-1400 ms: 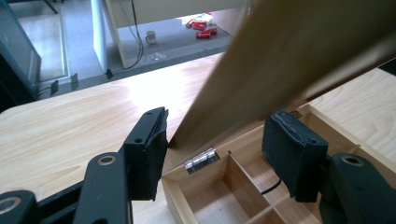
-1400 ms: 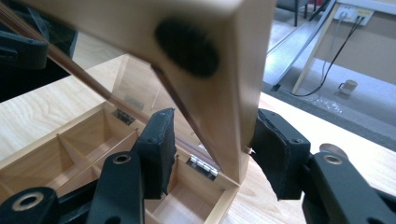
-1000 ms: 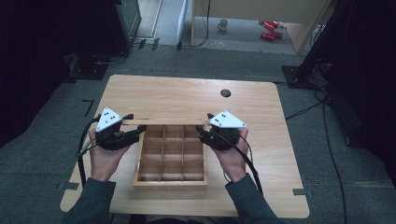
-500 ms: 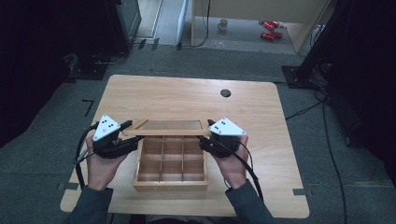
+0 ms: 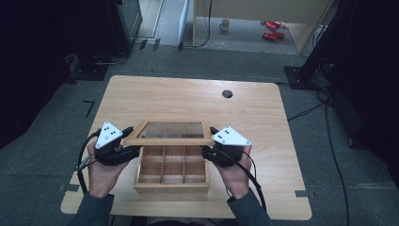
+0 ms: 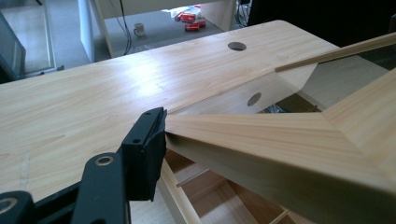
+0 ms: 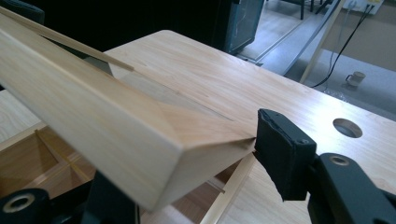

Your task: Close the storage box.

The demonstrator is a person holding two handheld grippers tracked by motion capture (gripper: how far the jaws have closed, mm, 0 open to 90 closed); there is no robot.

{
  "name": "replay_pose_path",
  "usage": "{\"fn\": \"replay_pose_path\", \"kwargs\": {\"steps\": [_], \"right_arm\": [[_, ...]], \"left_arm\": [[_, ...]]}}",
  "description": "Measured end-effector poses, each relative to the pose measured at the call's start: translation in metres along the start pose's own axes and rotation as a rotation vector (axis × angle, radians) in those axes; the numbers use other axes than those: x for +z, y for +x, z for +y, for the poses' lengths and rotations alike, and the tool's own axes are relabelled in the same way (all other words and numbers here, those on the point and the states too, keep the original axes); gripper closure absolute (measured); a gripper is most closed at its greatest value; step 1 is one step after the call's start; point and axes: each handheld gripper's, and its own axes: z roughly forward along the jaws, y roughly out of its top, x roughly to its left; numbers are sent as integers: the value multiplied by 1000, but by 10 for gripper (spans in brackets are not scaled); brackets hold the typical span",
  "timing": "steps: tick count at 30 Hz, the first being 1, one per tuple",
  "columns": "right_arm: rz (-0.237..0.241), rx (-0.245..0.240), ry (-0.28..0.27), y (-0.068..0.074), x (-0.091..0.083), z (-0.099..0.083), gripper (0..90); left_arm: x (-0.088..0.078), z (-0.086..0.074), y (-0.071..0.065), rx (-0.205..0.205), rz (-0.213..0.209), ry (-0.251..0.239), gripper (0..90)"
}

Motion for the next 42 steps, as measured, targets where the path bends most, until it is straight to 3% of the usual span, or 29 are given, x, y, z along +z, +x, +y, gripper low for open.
{"fn": "replay_pose_path", "kwargs": {"steps": [13, 38, 42], "right_arm": [[-4, -16, 16, 6, -3, -8, 454], [-27, -38, 5, 14, -5, -21, 455], [-28, -32, 3, 15, -6, -22, 454]], "left_arm": [[-10, -11, -2, -17, -26, -4, 415], [-39, -24, -13, 28, -89, -20, 389], [-42, -28, -16, 44, -74, -30, 386]]}}
